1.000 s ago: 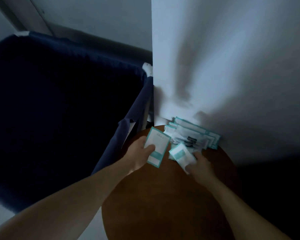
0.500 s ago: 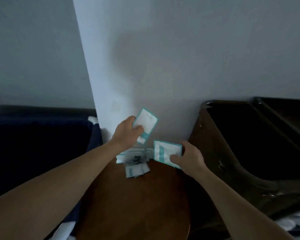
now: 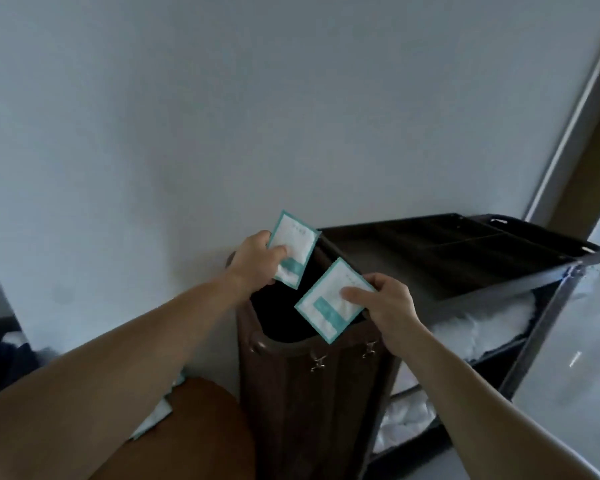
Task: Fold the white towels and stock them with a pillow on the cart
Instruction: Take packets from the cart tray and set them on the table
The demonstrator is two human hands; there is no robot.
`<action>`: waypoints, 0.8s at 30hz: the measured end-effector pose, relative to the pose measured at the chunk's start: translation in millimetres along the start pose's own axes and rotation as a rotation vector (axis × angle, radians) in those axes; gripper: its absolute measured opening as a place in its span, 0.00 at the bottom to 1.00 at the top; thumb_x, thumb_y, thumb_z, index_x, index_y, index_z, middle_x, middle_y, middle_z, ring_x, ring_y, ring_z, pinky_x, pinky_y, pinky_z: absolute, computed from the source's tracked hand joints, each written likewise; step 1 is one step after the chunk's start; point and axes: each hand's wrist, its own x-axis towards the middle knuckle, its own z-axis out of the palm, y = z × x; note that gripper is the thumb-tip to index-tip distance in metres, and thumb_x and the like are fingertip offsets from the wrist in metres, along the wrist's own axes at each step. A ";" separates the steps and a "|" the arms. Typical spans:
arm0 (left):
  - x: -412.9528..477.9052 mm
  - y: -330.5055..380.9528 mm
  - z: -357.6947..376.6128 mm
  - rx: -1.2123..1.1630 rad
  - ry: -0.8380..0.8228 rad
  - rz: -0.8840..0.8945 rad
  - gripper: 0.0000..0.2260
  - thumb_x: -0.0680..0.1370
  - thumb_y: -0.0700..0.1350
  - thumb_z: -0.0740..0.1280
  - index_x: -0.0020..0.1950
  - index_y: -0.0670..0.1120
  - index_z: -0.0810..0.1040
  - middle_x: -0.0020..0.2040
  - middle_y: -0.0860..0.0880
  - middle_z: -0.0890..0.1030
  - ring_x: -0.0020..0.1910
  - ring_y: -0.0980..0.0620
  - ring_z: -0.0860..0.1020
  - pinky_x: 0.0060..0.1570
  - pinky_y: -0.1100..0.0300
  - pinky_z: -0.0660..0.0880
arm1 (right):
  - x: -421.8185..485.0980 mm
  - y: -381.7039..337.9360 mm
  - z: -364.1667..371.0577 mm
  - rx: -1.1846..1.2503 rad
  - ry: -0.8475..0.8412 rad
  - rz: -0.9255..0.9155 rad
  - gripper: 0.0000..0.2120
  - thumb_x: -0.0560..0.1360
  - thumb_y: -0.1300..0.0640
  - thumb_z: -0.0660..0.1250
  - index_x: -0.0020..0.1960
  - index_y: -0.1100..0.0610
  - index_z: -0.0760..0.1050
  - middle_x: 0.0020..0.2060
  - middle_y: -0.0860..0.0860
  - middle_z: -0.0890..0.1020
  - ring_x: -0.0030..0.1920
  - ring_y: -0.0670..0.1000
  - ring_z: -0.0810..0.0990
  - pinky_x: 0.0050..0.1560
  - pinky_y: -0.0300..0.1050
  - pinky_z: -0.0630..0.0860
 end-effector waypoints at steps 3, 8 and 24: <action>-6.6 37.8 83.1 -0.069 -0.086 0.029 0.02 0.79 0.44 0.66 0.48 0.47 0.78 0.46 0.45 0.82 0.39 0.49 0.81 0.28 0.59 0.78 | -1.6 -1.3 -82.6 0.173 0.063 0.046 0.08 0.68 0.65 0.77 0.46 0.60 0.83 0.40 0.56 0.86 0.37 0.55 0.86 0.31 0.44 0.79; -14.5 93.9 198.5 -0.177 -0.213 0.016 0.05 0.81 0.45 0.64 0.53 0.45 0.76 0.49 0.45 0.81 0.44 0.47 0.81 0.32 0.57 0.77 | -4.2 12.5 -193.8 0.283 0.194 0.056 0.05 0.75 0.61 0.73 0.51 0.59 0.82 0.43 0.55 0.87 0.41 0.55 0.87 0.36 0.46 0.81; 115.4 130.2 394.0 -0.273 -0.267 -0.046 0.05 0.82 0.42 0.59 0.51 0.46 0.74 0.51 0.42 0.80 0.46 0.44 0.81 0.36 0.52 0.79 | 153.6 58.8 -350.3 -0.032 0.404 0.085 0.04 0.75 0.61 0.69 0.45 0.54 0.82 0.35 0.48 0.85 0.33 0.44 0.84 0.30 0.37 0.77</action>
